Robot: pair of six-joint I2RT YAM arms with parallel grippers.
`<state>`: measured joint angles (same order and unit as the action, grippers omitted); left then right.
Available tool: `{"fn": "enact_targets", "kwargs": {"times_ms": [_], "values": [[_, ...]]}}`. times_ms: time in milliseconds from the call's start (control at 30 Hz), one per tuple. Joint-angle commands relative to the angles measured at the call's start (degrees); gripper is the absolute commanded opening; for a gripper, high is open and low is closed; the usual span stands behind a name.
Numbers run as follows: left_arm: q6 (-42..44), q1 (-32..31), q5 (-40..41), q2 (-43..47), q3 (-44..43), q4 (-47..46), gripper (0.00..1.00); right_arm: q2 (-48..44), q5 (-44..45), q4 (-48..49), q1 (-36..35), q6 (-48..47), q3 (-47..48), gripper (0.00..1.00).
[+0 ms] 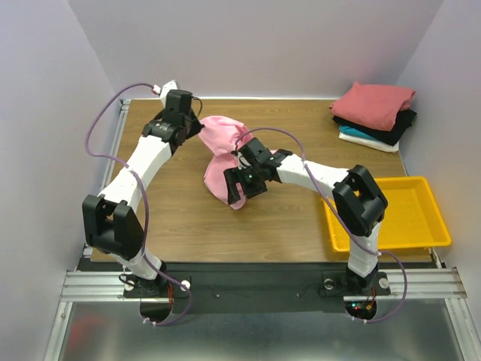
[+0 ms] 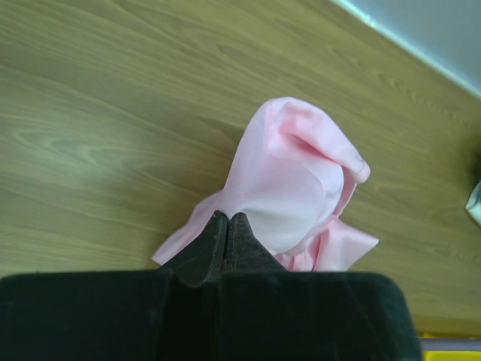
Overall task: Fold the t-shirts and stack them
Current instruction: Flatten the tshirt out
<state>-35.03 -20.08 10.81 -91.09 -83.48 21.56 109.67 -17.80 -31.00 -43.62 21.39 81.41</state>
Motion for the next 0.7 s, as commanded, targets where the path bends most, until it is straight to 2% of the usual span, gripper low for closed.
{"fn": "enact_targets", "kwargs": {"times_ms": [0, 233, 300, 333, 433, 533, 567, 667], "values": [[0.57, 1.62, -1.32, 3.11, 0.33, 1.81, 0.0, 2.21, 0.92, 4.11, -1.03, -1.43, 3.41, 0.89], [-0.04, 3.2, -2.28, 6.01, 4.99, 0.76, 0.0, 6.35, 2.68, 4.02, -1.65, -1.52, 3.85, 0.83], [0.04, 3.73, -2.72, 6.27, 5.26, 0.85, 0.0, 6.61, 4.17, 3.93, -1.74, -1.87, 2.89, 0.75], [-0.04, 4.16, -2.9, 6.45, 5.26, 0.85, 0.0, 6.7, 4.79, 3.93, -1.74, -2.05, 2.53, 0.67], [0.31, 4.96, -3.6, 6.97, 5.0, 0.76, 0.0, 7.4, 7.07, 4.02, -1.65, -2.58, 2.18, 0.52], [0.84, 6.53, -4.3, 7.33, 3.95, 1.37, 0.0, 6.8, 9.97, 3.67, -1.56, -2.58, 3.66, 0.07], [1.18, 8.02, -4.65, 7.42, 2.9, 1.99, 0.0, 5.92, 13.2, 3.67, -1.21, -2.4, 3.93, 0.0], [2.15, 12.76, -6.32, 8.03, 0.18, 2.52, 0.0, 1.19, 19.09, 2.18, 2.28, -3.37, 5.95, 0.0]]}}
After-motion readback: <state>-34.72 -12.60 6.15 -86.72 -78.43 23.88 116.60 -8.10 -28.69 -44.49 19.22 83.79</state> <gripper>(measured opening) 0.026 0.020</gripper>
